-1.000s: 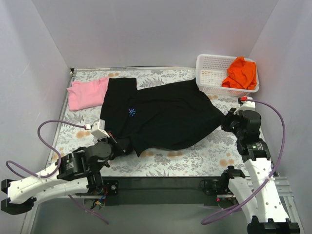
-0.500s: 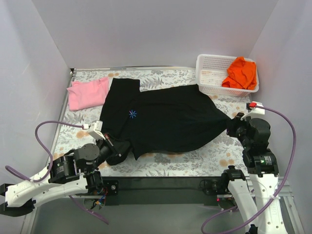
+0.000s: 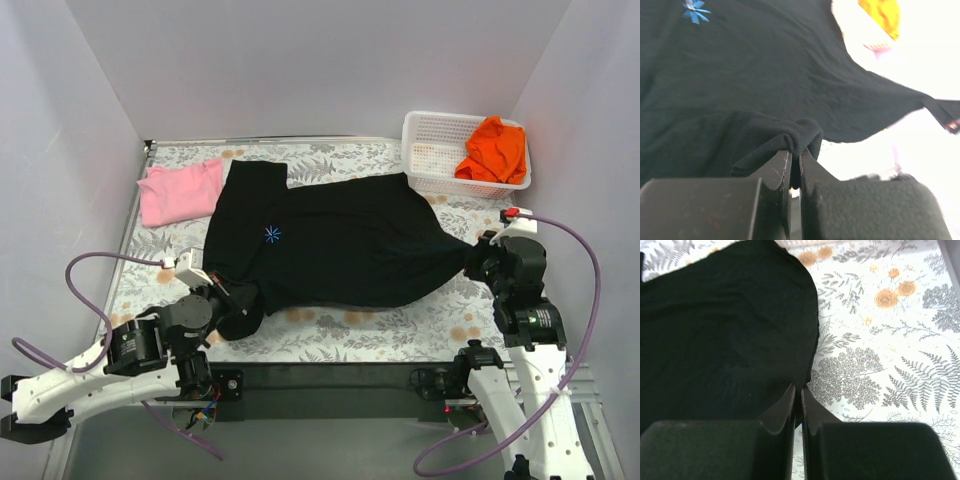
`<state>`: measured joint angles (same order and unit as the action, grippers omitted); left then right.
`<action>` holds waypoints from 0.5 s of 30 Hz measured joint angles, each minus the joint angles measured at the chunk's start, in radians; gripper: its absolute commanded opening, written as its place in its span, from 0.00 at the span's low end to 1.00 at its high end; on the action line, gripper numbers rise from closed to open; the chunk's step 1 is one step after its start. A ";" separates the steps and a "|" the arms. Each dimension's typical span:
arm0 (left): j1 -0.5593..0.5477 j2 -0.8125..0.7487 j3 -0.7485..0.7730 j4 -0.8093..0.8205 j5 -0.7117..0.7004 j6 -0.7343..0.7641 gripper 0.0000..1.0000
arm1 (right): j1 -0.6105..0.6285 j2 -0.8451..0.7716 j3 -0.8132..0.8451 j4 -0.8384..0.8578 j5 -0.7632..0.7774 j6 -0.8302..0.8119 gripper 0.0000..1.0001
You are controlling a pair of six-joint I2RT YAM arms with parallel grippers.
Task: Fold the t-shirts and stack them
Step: Fold the tshirt
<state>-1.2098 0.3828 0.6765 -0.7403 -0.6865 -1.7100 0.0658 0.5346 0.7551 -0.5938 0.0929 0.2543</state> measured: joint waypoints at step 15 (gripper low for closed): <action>0.001 0.217 -0.012 0.050 -0.077 0.042 0.00 | 0.000 0.150 -0.094 0.109 0.008 0.004 0.01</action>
<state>-1.2087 0.5995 0.6643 -0.6903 -0.7635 -1.6680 0.0658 0.6846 0.6609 -0.4850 0.1009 0.2581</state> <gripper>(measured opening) 0.044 0.021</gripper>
